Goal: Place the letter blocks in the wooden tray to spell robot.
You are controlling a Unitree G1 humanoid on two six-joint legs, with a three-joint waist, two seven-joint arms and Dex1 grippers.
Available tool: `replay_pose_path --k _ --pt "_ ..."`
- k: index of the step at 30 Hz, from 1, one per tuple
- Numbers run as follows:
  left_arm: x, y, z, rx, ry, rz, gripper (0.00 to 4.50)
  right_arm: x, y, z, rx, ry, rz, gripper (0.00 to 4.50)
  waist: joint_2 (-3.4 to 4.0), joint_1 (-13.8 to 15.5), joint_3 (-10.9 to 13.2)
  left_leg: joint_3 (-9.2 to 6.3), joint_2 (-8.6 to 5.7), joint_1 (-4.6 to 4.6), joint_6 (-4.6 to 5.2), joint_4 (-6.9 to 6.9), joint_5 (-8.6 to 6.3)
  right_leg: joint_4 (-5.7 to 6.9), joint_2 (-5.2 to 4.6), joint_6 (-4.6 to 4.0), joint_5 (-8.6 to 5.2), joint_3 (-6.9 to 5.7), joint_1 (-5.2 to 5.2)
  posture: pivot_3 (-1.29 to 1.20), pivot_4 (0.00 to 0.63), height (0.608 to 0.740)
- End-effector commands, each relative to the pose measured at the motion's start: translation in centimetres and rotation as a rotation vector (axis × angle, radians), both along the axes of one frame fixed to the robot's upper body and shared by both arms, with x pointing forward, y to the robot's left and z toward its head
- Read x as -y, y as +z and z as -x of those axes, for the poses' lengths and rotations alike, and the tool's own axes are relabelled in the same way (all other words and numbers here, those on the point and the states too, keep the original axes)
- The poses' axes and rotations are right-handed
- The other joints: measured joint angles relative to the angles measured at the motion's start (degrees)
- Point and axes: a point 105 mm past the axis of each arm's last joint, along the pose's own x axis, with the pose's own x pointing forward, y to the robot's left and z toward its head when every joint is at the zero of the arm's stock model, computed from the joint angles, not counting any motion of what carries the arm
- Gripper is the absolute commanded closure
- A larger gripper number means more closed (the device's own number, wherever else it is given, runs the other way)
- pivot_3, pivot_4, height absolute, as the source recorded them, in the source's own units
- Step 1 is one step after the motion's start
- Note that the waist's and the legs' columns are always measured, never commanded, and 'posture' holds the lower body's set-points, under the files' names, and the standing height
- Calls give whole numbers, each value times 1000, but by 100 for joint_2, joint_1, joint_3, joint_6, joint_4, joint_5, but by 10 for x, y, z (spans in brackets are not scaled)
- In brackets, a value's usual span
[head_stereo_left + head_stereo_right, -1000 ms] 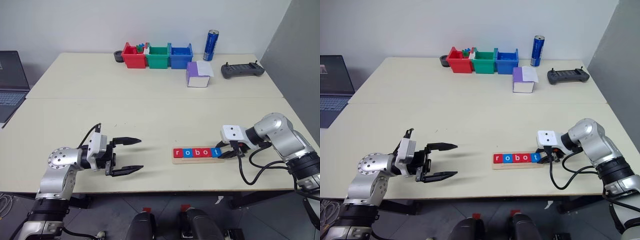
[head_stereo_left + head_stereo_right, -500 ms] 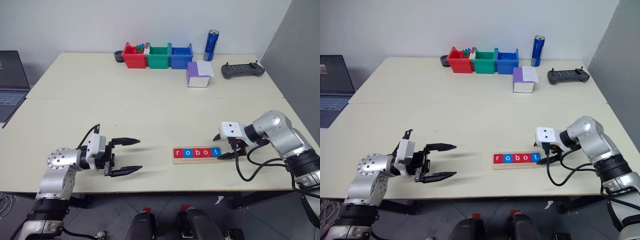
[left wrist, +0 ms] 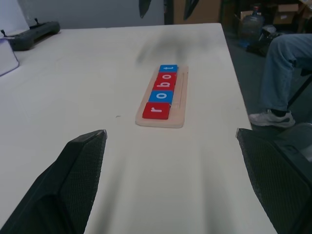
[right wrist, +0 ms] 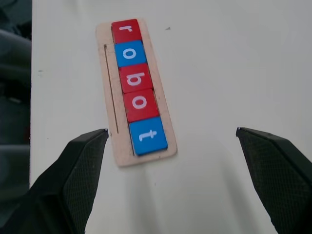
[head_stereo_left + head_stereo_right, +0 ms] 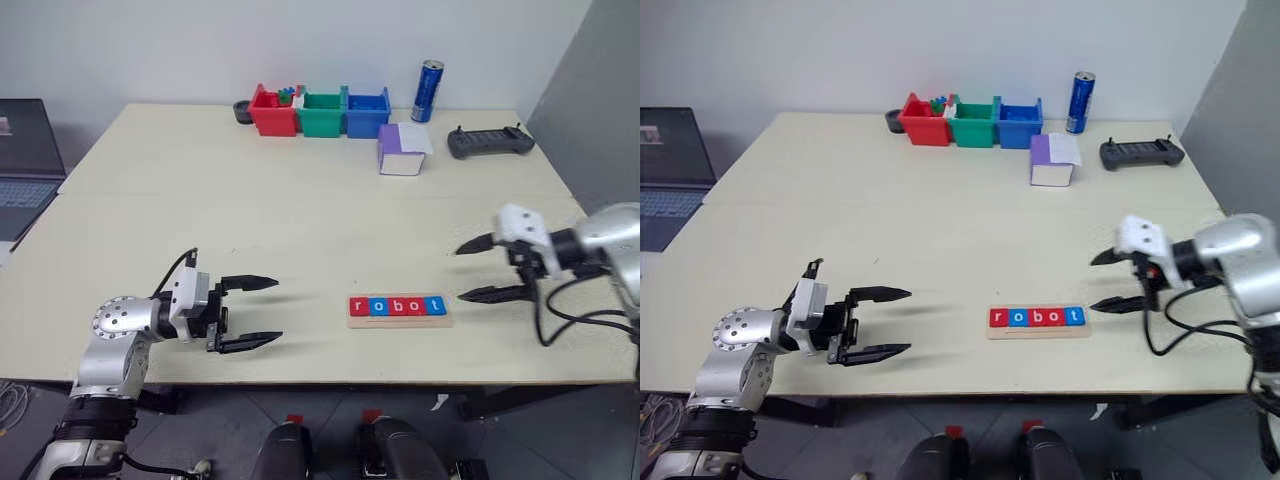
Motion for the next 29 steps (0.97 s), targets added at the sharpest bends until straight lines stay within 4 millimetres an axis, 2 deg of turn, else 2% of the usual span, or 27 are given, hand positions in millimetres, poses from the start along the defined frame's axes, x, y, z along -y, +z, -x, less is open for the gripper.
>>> replay_pose_path --k 1,4,7,9,12,21,29 --pt "-19 38 5 66 39 27 0 38 43 23 51 -116 -89 25 2 8 4 1 -1 -2 0 1 -2 -1 0 -1 0 0 -2 0 150 740" --pt "-37 67 10 54 81 34 0 61 60 38 68 -162 -121 25 10 -16 8 2 0 0 0 1 -1 3 0 -1 -1 1 -7 0 150 740" --pt "-47 88 17 -17 106 58 0 66 60 44 57 -151 -107 25 5 -71 4 -1 8 23 0 -6 -2 4 4 -8 -6 -7 8 0 150 740" --pt "-54 87 23 -104 133 11 0 64 53 44 39 -130 -96 25 9 -99 4 -1 9 30 -1 -7 -3 6 4 -11 -8 -7 12 0 150 740" --pt "-57 90 26 -110 148 -13 0 62 47 40 32 -117 -88 25 23 -105 8 0 6 26 -1 -7 -3 9 3 -16 -11 -5 7 0 150 740" --pt "-49 95 27 -87 239 -37 0 62 44 29 40 -93 -61 25 24 -23 10 -1 2 8 -12 -7 -10 7 2 -31 -20 -2 -5 0 150 740" --pt "-44 98 28 -40 232 -47 0 59 44 26 41 -54 -51 25 25 -20 10 -2 2 10 -12 -7 -10 10 2 -32 -20 -3 -4 0 150 740"
